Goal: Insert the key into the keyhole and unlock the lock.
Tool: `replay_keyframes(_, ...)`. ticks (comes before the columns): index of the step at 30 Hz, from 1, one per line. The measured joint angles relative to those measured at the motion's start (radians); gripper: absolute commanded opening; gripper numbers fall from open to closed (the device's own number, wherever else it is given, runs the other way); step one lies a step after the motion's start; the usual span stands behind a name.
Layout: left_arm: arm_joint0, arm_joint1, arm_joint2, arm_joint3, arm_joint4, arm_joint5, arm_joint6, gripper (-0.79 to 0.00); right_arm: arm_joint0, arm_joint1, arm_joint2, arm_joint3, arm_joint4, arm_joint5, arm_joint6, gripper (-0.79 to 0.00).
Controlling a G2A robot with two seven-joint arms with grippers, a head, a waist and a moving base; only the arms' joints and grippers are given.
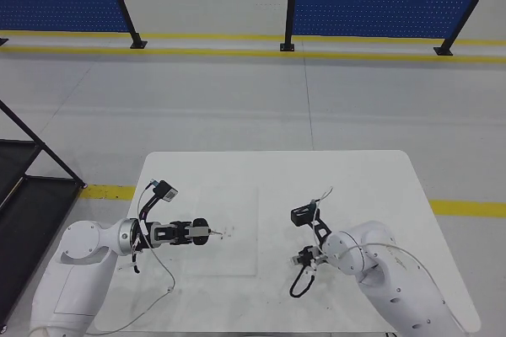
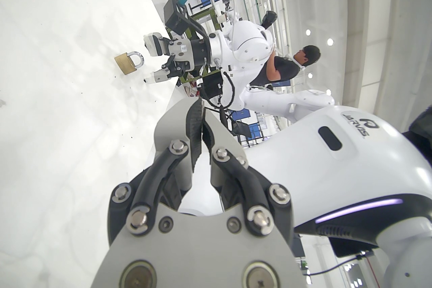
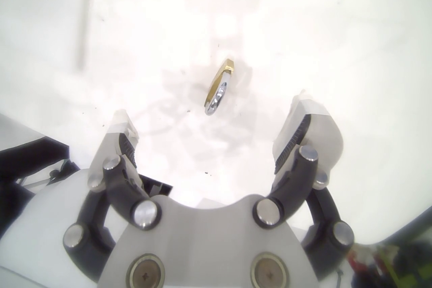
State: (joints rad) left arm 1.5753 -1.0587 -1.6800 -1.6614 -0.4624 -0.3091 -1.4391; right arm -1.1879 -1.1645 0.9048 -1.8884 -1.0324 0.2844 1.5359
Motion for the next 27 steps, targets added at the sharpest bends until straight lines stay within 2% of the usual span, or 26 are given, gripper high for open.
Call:
replay_keyframes(8, 0.0, 0.0, 0.0, 0.0, 0.0, 0.0, 0.0, -0.785, 0.035, -0.024, -0.036, 0.06, 0.002, 0.0, 0.0, 0.0)
replay_keyframes(11, 0.0, 0.0, 0.0, 0.0, 0.0, 0.0, 0.0, -0.785, 0.042, -0.031, -0.043, 0.082, 0.005, 0.0, 0.0, -0.092)
replay_keyframes(13, 0.0, 0.0, 0.0, 0.0, 0.0, 0.0, 0.0, -0.785, 0.045, -0.036, -0.045, 0.093, 0.006, 0.0, 0.0, -0.206)
replay_keyframes(15, 0.0, 0.0, 0.0, 0.0, 0.0, 0.0, 0.0, -0.785, 0.045, -0.039, -0.046, 0.101, 0.006, 0.0, 0.0, -0.274)
replay_keyframes(17, 0.0, 0.0, 0.0, 0.0, 0.0, 0.0, 0.0, -0.785, 0.043, -0.042, -0.046, 0.106, 0.005, 0.0, 0.0, -0.289)
replay_keyframes(19, 0.0, 0.0, 0.0, 0.0, 0.0, 0.0, 0.0, -0.785, 0.041, -0.044, -0.046, 0.111, 0.004, 0.0, 0.0, -0.363)
replay_keyframes(27, 0.0, 0.0, 0.0, 0.0, 0.0, 0.0, 0.0, -0.785, 0.042, -0.053, -0.048, 0.134, 0.006, 0.0, 0.0, -0.416)
